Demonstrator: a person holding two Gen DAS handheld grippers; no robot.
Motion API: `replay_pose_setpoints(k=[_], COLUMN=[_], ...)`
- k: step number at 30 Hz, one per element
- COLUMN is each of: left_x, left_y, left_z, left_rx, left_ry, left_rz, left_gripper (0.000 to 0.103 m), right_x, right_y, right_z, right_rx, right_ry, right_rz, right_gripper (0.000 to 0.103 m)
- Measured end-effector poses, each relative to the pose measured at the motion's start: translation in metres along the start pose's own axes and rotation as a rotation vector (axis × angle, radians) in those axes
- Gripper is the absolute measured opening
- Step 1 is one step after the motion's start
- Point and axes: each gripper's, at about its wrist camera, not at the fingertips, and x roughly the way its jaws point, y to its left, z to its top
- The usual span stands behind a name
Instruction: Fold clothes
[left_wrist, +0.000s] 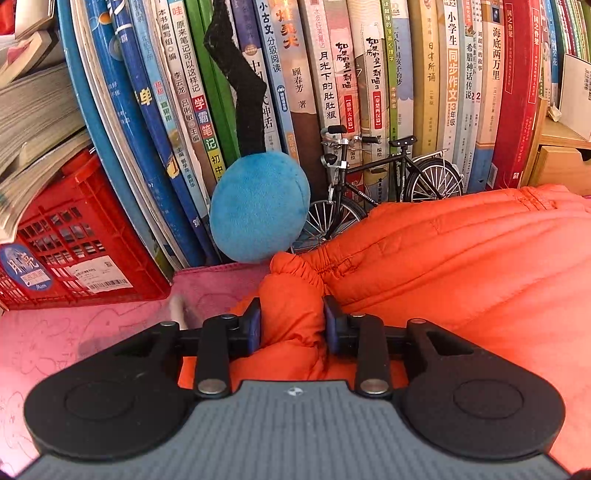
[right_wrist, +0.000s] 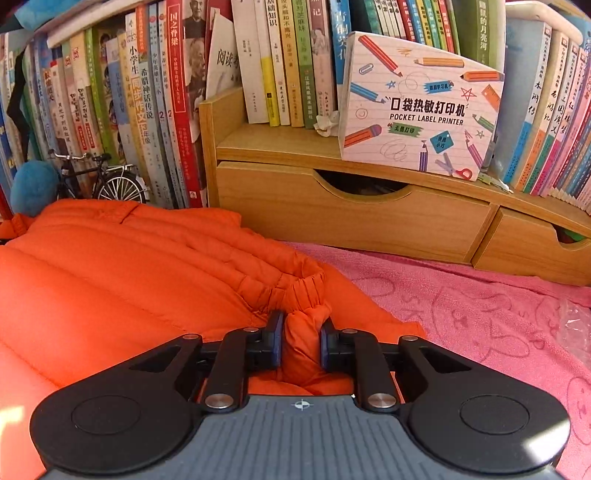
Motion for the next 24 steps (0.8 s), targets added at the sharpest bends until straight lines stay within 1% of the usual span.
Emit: replay_pose_setpoints(k=[8,11,14,19,24], left_x=[0.006,0.007,0.009,0.009,0.010], left_y=[0.003,0.008,0.013,0.018,0.022], left_z=[-0.013,-0.019,-0.024,-0.030,-0.035], left_rx=[-0.025,-0.027,-0.026,-0.060,-0.095], left_ry=[-0.038,-0.057,-0.072,-0.092,-0.112], left_rz=[-0.016,-0.029,-0.037,-0.053,-0.069], left_gripper=[0.037,0.041,0.046,0.049,0.051], right_x=[0.001,0.001,0.000,0.002,0.003], right_y=[0.000,-0.003,-0.007,-0.012,-0.015], right_z=[-0.013,-0.016,-0.019,-0.023,-0.027], right_rx=[0.014,0.018,0.014,0.018,0.049], right_ry=[-0.053,-0.071,-0.088,-0.108,-0.126], right_rz=[-0.003,0.008,0.021,0.028,0.028], right_gripper=[0.022,0.023,0.025,0.032,0.036])
